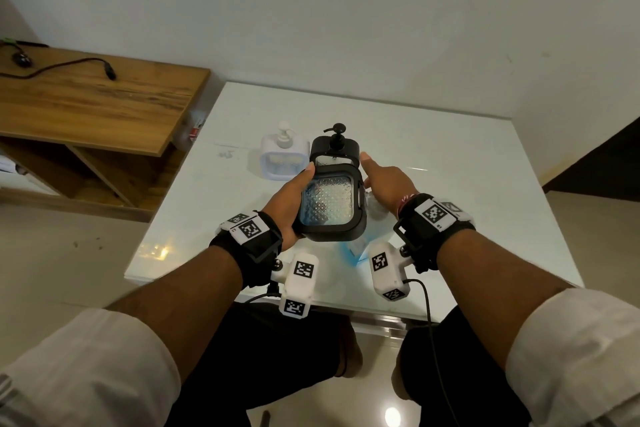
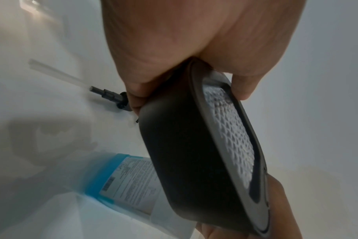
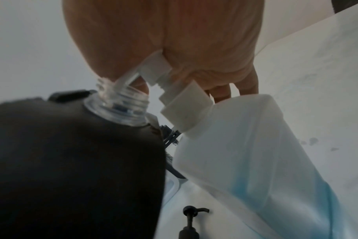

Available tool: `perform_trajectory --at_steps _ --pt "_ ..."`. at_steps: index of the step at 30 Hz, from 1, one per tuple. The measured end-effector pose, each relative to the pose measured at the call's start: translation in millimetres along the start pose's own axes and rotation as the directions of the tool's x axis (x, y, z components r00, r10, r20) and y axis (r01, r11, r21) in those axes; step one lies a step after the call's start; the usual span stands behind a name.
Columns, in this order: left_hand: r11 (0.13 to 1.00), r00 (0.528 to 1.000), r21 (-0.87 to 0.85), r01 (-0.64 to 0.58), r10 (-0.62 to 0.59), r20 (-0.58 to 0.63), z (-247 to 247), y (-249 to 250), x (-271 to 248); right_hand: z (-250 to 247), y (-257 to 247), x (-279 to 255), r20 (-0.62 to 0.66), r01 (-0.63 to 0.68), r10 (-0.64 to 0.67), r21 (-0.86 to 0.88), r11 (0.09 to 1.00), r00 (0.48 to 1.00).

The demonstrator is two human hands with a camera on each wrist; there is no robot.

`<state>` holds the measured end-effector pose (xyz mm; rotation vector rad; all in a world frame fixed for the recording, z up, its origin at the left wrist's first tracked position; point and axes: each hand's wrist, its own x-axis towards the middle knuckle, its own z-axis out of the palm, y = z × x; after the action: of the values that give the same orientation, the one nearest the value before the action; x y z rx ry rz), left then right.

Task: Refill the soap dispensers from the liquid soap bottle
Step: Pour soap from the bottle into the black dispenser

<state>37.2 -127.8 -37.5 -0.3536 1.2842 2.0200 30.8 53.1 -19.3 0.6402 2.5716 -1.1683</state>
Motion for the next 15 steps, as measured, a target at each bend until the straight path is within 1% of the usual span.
perform_trajectory --at_steps 4,7,12,15 --pt "0.999 1.000 0.031 -0.011 0.011 0.000 -2.4 0.0 0.3 -1.7 -3.3 -1.1 0.028 0.015 -0.017 0.065 0.998 0.999" --pt "1.000 1.000 0.022 -0.020 0.020 0.001 -3.3 2.0 1.4 -4.7 -5.1 -0.1 0.016 0.029 -0.031 0.100 0.995 0.999" --pt "1.000 1.000 0.013 -0.003 0.003 0.003 -4.4 2.5 2.3 0.1 -2.6 0.8 0.008 0.006 -0.007 0.023 1.000 1.000" --pt "1.000 1.000 0.001 0.001 -0.001 -0.002 -2.5 1.2 1.0 1.7 1.1 3.3 -0.007 0.018 -0.018 -0.030 0.999 1.000"
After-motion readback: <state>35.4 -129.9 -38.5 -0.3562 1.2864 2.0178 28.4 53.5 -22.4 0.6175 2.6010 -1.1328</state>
